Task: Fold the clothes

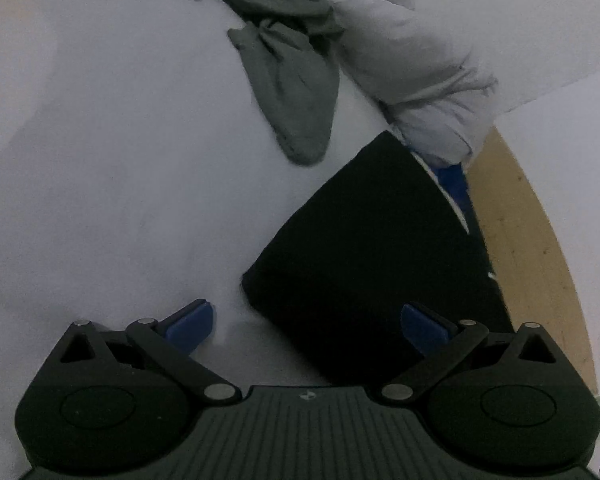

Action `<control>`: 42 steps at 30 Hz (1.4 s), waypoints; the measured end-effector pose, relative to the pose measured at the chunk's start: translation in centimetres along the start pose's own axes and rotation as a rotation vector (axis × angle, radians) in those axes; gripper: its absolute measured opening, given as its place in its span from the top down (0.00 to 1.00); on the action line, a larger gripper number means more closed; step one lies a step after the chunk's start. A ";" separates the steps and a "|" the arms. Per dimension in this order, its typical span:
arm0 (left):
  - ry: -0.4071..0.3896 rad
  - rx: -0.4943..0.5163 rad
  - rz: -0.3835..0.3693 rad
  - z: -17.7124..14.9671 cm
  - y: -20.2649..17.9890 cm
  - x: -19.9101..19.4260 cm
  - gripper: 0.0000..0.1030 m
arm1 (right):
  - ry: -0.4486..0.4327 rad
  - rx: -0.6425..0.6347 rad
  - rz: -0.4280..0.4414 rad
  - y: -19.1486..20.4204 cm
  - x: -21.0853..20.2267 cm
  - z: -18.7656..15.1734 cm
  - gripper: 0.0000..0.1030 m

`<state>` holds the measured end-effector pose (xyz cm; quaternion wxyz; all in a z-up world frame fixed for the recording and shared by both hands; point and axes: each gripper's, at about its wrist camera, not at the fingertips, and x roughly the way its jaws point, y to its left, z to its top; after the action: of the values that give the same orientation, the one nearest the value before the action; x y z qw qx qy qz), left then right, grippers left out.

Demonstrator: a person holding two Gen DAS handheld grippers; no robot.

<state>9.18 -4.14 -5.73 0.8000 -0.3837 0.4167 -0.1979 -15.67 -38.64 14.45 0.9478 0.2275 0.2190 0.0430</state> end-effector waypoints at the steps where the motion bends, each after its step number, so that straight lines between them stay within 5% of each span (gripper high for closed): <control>1: -0.002 0.006 -0.007 0.2 0.0 0.7 0.00 | 0.001 0.004 -0.003 -0.1 0.1 -0.1 0.00; 6: -0.013 -0.023 -0.026 0.9 -0.6 3.0 0.01 | 0.014 0.019 -0.013 -0.4 0.3 0.1 0.00; 8: -0.018 -0.062 -0.037 0.9 -0.5 2.3 0.34 | 0.021 0.015 -0.017 -0.4 0.4 0.0 0.00; 9: -0.012 -0.082 -0.028 1.0 -0.3 2.0 0.60 | 0.024 0.007 -0.022 -0.3 0.4 -0.1 0.00; 13: -0.022 -0.100 -0.079 1.5 -0.8 0.6 0.80 | 0.032 -0.054 -0.056 0.5 0.7 -0.4 0.00; 21: -0.041 -0.022 -0.300 4.3 -8.4 -2.9 0.83 | 0.025 -0.307 -0.226 3.6 3.8 -2.6 0.00; 31: 0.012 0.054 -0.336 4.7 -13.8 -3.2 0.83 | -0.056 -0.860 -0.545 6.9 12.2 -8.6 0.00; 40: -0.017 0.043 -0.395 5.8 -13.3 -4.7 0.85 | 0.117 -0.971 -0.862 1.8 15.4 -8.9 0.01; 42: -0.028 0.047 -0.417 6.2 -13.4 -4.7 0.86 | 0.134 -0.957 -0.888 1.0 15.3 -8.5 0.11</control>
<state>11.61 -6.78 9.34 0.7563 -0.4454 0.3124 -0.3635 -5.62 -31.47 2.05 0.8564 -0.3344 0.3074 -0.2456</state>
